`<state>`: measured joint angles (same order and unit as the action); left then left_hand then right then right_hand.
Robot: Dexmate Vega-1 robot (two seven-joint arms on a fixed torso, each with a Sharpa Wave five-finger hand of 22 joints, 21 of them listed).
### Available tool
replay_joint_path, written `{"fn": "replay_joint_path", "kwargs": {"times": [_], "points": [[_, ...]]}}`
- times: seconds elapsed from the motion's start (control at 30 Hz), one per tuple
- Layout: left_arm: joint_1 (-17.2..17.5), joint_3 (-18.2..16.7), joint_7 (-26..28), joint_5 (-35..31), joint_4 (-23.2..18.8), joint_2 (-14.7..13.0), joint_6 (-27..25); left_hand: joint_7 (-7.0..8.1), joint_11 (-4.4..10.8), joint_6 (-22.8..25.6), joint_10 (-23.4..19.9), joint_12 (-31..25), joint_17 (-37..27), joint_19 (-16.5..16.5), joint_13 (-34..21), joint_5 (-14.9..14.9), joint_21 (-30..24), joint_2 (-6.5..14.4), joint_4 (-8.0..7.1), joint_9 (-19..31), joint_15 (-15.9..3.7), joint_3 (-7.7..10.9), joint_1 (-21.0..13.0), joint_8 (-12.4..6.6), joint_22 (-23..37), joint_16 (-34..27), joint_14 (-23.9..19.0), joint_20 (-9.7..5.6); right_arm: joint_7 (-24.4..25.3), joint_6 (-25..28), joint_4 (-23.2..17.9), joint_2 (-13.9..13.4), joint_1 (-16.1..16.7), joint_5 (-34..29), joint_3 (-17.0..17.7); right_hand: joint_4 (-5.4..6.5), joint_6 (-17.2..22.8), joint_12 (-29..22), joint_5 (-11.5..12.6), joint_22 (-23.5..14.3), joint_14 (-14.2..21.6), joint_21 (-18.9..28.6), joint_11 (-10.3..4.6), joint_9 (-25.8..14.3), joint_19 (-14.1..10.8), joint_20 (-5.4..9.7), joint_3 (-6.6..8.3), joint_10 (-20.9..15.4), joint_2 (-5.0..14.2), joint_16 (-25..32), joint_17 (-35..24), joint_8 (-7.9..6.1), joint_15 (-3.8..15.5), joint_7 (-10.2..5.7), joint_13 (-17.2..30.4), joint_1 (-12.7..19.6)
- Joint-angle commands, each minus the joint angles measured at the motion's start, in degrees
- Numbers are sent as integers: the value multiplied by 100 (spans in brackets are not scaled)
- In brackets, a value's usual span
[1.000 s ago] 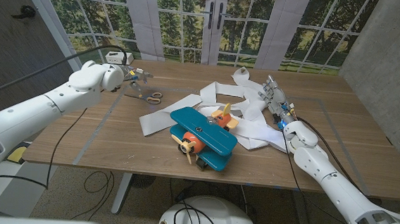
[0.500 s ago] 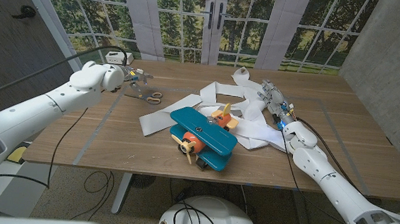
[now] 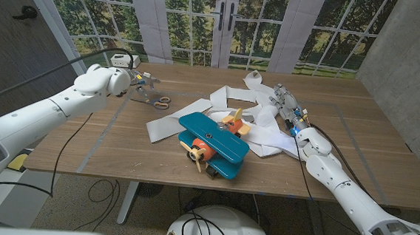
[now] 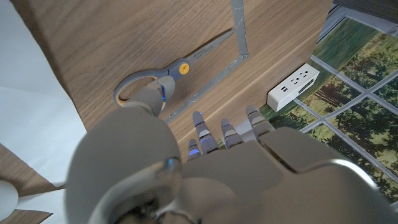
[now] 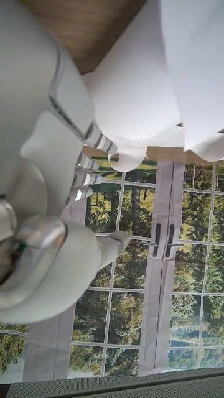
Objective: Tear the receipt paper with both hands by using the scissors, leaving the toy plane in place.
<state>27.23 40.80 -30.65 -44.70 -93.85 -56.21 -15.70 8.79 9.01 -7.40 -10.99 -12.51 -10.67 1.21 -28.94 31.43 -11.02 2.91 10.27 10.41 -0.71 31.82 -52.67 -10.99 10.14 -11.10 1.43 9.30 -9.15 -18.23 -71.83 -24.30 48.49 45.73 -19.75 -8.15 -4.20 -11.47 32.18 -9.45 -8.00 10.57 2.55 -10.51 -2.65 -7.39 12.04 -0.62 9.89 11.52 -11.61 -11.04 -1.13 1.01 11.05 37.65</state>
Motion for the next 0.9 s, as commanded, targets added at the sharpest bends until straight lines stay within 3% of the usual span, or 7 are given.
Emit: {"fn": "replay_joint_path", "kwargs": {"times": [0.03, 0.4, 0.9], "points": [[-145, 176, 53, -162, 254, 135, 14, -1, 15, -55, 10, -30, -7, -11, 2, 49, -39, 11, -17, 18, 20, 54, -78, -1, 13, 10, 73, -10, -158, -16, 133, 126, -37, 196, 53, 20, -9, -17, 113, -16, -17, 13, 26, -28, -2, -74, 64, -17, -50, 26, -25, -17, -39, 16, 28, 11], [-250, 358, 76, -475, 387, 282, -116, -12, -23, -51, 38, -26, -4, -17, 11, 93, -38, -10, -24, 19, 42, 67, -104, -6, 14, 11, 79, 0, -188, -44, 164, 169, -21, 246, 88, 27, 2, -20, 345, -14, -11, 12, 8, -27, -4, -71, 120, -31, -70, 32, -29, -19, -27, 12, 28, -1], [-288, 458, 58, -625, 350, 248, 231, 9, 38, -49, 35, -37, -11, -33, 23, 184, -36, 6, -34, 19, 8, 118, -162, -9, 16, 5, 80, -39, -136, -50, 129, 203, 44, 303, 135, 60, 22, -25, 528, -15, -8, 12, 29, -27, -5, -65, 132, -50, -120, 36, -34, -23, -34, 3, 28, -69]]}}
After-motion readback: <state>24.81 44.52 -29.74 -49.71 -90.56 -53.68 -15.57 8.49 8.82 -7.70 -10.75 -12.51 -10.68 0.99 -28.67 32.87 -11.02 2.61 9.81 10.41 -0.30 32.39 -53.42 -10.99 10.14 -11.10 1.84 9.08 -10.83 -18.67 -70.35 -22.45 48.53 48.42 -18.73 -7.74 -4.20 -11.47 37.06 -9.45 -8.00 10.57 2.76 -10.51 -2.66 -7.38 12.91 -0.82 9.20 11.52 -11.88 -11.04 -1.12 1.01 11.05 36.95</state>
